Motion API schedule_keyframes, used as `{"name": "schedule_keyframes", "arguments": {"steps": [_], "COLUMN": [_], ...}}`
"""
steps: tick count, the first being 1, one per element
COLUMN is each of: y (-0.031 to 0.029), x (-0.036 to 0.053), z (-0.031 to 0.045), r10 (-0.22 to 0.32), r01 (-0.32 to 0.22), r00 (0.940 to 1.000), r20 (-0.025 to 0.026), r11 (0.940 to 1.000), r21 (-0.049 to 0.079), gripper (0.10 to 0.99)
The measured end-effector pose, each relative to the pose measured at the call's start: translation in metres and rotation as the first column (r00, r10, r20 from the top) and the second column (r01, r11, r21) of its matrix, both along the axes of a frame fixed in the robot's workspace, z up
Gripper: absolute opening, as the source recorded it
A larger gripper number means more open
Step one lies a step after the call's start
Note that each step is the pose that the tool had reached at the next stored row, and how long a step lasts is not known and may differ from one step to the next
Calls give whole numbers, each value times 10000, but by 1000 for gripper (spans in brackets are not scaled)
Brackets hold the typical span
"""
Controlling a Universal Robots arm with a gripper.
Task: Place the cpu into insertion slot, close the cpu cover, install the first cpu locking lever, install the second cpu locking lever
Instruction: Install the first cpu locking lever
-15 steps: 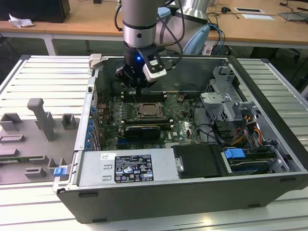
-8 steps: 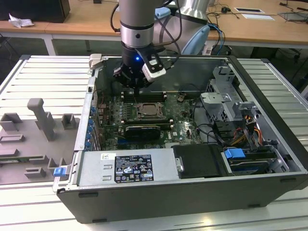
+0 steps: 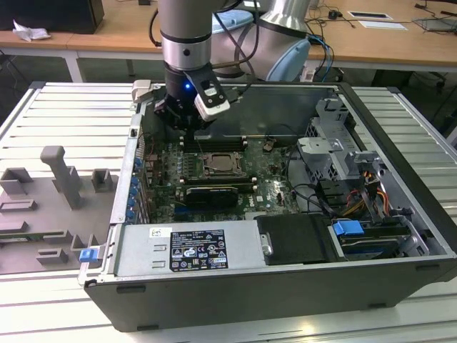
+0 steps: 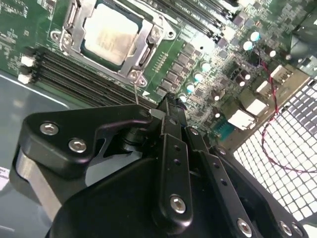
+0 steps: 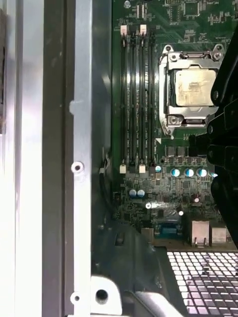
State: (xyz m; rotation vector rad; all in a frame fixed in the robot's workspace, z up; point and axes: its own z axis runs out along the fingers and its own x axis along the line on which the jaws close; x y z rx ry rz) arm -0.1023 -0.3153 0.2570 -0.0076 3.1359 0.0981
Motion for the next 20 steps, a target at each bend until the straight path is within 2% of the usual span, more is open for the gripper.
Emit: {"name": "schedule_keyframes", "arguments": {"steps": [5,6,8,10,11,15,16,17,18,20], "y": [93,161,208,214,218,219,218,218,220,219], "x": [-45,-46,67,214,317,515,546,554,556,556], "z": [0,0,-11,-44,-69,-106,-112,-118,-132,-167], "r10": [7,6,7,42,50,49,52,51,59,146], "r01": [-7,-6,-7,-42,-50,-49,-52,-51,-59,-146], "r00": [10000,10000,10000,10000,10000,10000,10000,10000,10000,9999], "r20": [1,1,0,1,0,0,1,1,5,5], "r11": [10000,10000,10000,10000,10000,10000,10000,9998,9997,9997], "r21": [1,1,0,0,0,1,28,169,220,216], "gripper": [106,106,106,106,106,106,106,106,106,106]}}
